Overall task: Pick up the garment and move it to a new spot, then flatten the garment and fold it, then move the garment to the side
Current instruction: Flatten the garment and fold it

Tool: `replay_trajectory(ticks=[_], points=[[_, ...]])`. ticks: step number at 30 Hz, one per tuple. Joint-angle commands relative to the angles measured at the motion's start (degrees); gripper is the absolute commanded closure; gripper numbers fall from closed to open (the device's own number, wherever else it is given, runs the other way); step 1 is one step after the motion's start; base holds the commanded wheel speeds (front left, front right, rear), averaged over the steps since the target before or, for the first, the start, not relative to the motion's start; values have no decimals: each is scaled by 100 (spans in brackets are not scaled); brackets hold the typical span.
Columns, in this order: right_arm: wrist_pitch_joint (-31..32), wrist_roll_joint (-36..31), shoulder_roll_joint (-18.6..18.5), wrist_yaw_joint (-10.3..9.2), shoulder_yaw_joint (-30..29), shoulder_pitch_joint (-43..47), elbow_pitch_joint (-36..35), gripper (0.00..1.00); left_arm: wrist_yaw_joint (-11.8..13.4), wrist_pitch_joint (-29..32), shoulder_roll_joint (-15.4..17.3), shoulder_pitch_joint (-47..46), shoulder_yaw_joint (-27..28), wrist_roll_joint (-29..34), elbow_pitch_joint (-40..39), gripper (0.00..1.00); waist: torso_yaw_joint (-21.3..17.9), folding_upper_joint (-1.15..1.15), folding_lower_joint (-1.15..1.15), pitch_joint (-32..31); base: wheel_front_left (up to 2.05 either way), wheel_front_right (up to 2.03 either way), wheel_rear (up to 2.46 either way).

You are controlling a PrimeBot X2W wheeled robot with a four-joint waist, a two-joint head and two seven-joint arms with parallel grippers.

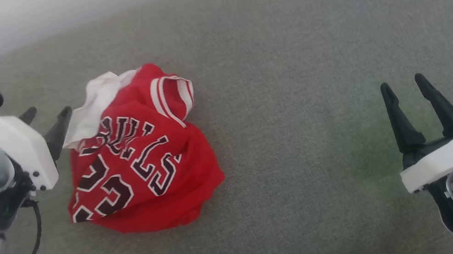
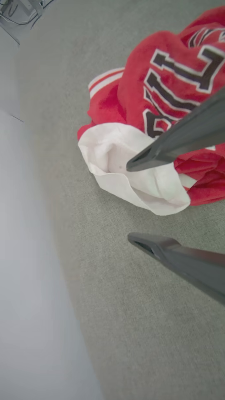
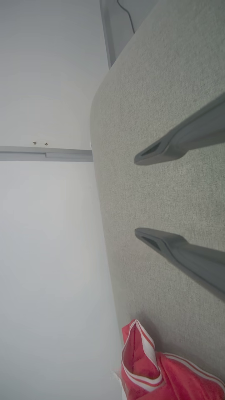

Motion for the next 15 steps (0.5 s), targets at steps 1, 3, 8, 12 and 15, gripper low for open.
replay_trajectory(ticks=[1, 3, 8, 12, 15], points=[[-40, 31, 33, -2, 19, -84, 10, 0, 29, 274, -3, -207, -100, 76, 143, 0, -93, 0, 0, 164, 0, 0, 0], [-43, 35, 43, -2, 9, -136, -25, 0, 96, 609, -18, -353, -191, 57, 310, 0, -112, 0, 0, 239, 0, 0, 0], [-45, 35, 66, -2, 6, -202, -58, 0, 285, 1413, -55, -638, -420, 63, 648, 0, -120, 0, 0, 396, 0, 0, 0], [-45, 7, 99, -2, 17, -234, -71, 0, 413, 1748, -99, -775, -519, 100, 804, 0, -108, 0, 0, 472, 0, 0, 0], [-46, 2, 104, -2, 26, -266, -86, 0, 490, 1880, -191, -896, -537, 52, 941, 0, -94, 0, 0, 537, 0, 0, 0]])
